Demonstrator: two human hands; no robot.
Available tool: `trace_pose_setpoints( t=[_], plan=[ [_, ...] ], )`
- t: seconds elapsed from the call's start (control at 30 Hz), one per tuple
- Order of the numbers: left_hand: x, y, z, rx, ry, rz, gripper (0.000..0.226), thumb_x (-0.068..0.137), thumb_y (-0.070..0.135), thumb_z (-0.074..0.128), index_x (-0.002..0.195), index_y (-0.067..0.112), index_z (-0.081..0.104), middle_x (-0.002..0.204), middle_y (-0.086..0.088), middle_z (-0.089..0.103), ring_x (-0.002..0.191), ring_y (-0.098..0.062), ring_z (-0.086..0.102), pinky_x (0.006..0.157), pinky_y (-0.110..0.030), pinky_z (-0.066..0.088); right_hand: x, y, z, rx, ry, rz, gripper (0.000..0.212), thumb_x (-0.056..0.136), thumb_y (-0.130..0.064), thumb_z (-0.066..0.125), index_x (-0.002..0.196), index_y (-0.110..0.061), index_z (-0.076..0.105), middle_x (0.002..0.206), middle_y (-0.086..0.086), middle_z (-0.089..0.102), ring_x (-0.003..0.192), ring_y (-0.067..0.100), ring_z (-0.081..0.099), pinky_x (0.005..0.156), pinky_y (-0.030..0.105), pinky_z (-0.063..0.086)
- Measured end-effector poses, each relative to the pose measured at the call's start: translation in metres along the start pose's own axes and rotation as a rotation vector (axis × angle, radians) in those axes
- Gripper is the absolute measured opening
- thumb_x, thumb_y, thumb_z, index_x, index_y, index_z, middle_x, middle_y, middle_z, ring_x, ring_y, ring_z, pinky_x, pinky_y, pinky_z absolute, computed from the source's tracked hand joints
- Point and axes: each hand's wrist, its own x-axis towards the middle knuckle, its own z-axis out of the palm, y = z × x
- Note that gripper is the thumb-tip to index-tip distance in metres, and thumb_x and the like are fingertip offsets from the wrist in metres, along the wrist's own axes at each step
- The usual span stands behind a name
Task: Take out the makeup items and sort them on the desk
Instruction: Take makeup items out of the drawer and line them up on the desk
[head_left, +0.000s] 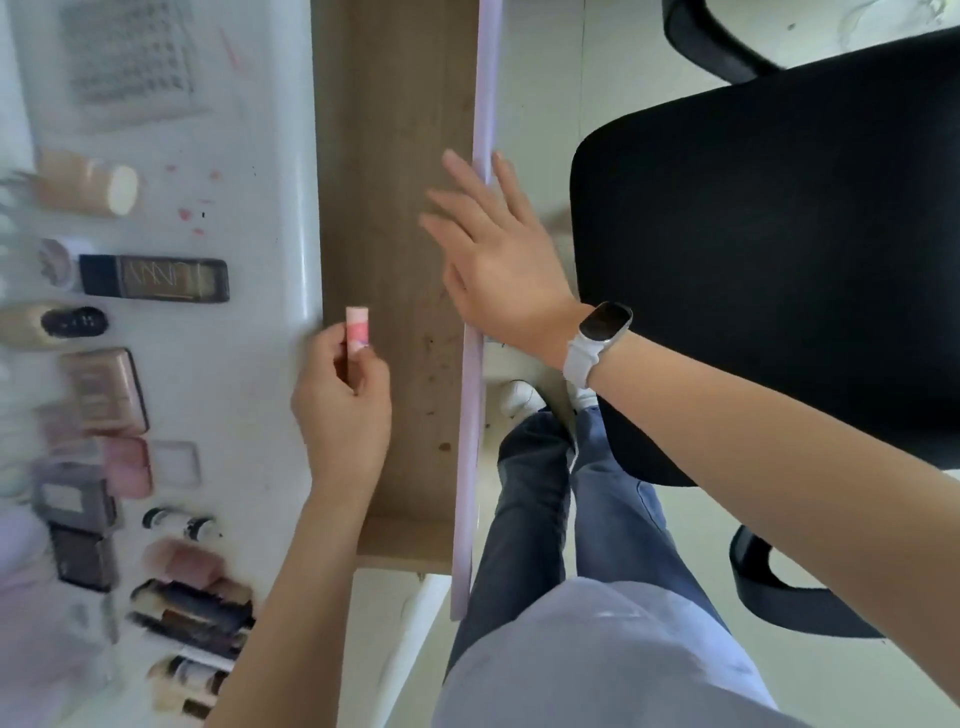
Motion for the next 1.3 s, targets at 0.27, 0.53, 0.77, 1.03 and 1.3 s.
trace_pose_setpoints(
  t=[0.27,0.53,0.77,1.03,1.3],
  plan=[
    [0.002,-0.014,-0.017,-0.08,0.272,0.004,0.026,0.091,0.013,0.044,0.113,0.006,0.055,0.105,-0.008,0.057,0.084,-0.01,0.05,0.067,-0.001,0.034,-0.004,-0.056,0.032,-0.46,-0.747,-0.24,0.062,0.096,-0.038,0.027,0.147,-0.014,0.001,0.155,0.014,0.007,0.143,0.031,0.001,0.114,0.052,-0.006],
    [-0.021,-0.05,-0.023,-0.214,0.319,-0.033,0.025,0.093,0.014,0.041,0.116,0.007,0.047,0.106,-0.007,0.059,0.084,-0.015,0.053,0.067,-0.011,0.036,-0.031,-0.053,0.025,-0.216,-0.334,-0.446,0.036,0.093,-0.025,0.035,0.065,-0.011,0.053,0.063,0.005,0.063,0.06,0.025,0.054,0.079,0.035,0.042],
    [-0.062,-0.047,0.004,-0.238,0.115,0.109,0.015,0.09,0.01,0.043,0.105,0.007,0.045,0.084,0.002,0.049,0.068,-0.013,0.046,0.057,-0.016,0.031,-0.077,-0.026,0.018,-0.21,-0.098,-0.572,0.04,0.093,-0.029,0.039,0.067,-0.007,0.062,0.072,0.006,0.06,0.08,0.026,0.06,0.109,0.052,0.028],
    [-0.112,-0.056,0.037,-0.325,-0.185,-0.098,0.032,0.073,0.034,0.072,0.081,0.014,0.048,0.077,-0.009,0.054,0.064,-0.015,0.05,0.061,-0.028,0.046,-0.053,0.012,-0.007,-0.502,-0.299,-0.661,0.037,0.087,-0.041,0.039,0.105,-0.014,0.058,0.112,0.008,0.06,0.12,0.027,0.051,0.109,0.052,0.026],
    [-0.121,-0.037,0.054,-0.187,0.125,0.028,0.038,0.074,0.008,0.067,0.06,0.015,0.032,0.055,-0.001,0.036,0.053,-0.022,0.032,0.053,-0.036,0.035,-0.05,0.019,-0.006,-0.65,-0.096,-0.771,0.01,0.089,-0.021,0.052,0.089,-0.02,0.062,0.085,-0.006,0.062,0.092,0.016,0.062,0.099,0.054,0.041]
  ],
)
